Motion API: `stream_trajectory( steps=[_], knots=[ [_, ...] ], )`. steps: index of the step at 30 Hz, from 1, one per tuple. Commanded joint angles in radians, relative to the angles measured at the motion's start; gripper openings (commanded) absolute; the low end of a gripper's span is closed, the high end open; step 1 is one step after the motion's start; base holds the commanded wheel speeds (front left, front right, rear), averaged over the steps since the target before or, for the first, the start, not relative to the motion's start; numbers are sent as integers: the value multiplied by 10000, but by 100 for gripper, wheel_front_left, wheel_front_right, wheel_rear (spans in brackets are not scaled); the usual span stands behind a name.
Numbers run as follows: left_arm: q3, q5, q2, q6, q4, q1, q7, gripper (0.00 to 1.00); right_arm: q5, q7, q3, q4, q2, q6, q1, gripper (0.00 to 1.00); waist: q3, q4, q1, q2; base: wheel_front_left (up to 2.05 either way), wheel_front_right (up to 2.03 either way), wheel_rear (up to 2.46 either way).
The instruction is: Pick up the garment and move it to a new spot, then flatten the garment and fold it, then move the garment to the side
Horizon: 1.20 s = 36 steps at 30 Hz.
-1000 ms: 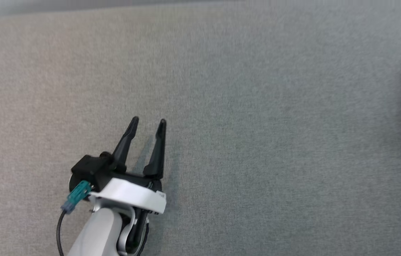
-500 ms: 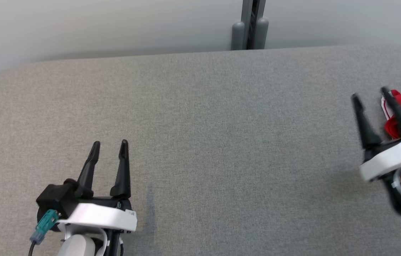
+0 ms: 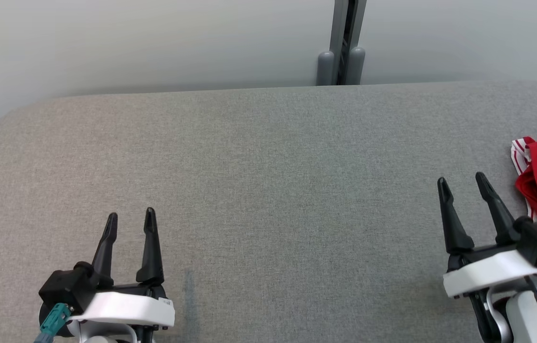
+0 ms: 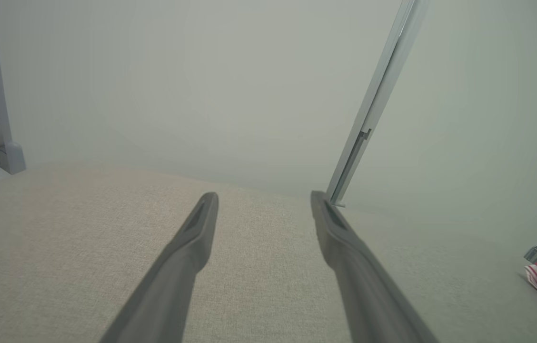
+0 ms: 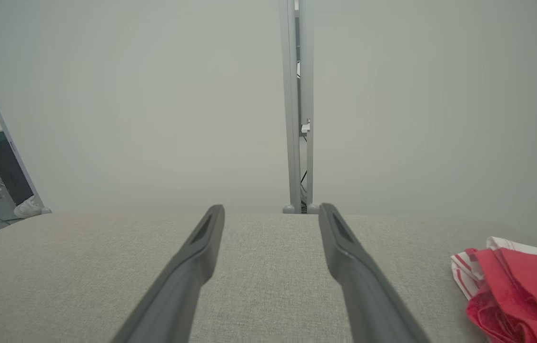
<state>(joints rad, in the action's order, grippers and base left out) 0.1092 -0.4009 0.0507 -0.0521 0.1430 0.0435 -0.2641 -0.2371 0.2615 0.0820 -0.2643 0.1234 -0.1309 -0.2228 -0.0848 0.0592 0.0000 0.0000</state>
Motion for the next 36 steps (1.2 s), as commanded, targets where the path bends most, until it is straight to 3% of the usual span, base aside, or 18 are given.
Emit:
stream_trajectory(
  steps=[1, 12, 21, 22, 36],
  knots=[
    [10, 91, 12, -35, -111, -72, 7, 100, 143, 40, -98, 89, -19, 4, 220, 100, 39, 14, 0, 0, 0, 0, 0],
    [161, 312, 27, 80, -107, -315, 7, 100, 593, 41, 97, 44, -341, 4, 458, 100, 133, -49, 0, 0, 0, 0, 0],
    [160, 596, 26, -214, -150, -386, 7, 100, 657, 43, 125, 79, -429, 4, 322, 100, 155, -33, 0, 0, 0, 0, 0],
    [245, 146, 21, -108, 172, -509, 8, 100, 635, 44, 128, 75, -440, 4, 317, 100, 162, -30, 0, 0, 0, 0, 0],
    [25, -325, 29, 173, 279, -214, 1, 100, 684, 44, 198, 56, -481, 4, 195, 100, 92, -18, 0, 0, 0, 0, 0]
  ],
)
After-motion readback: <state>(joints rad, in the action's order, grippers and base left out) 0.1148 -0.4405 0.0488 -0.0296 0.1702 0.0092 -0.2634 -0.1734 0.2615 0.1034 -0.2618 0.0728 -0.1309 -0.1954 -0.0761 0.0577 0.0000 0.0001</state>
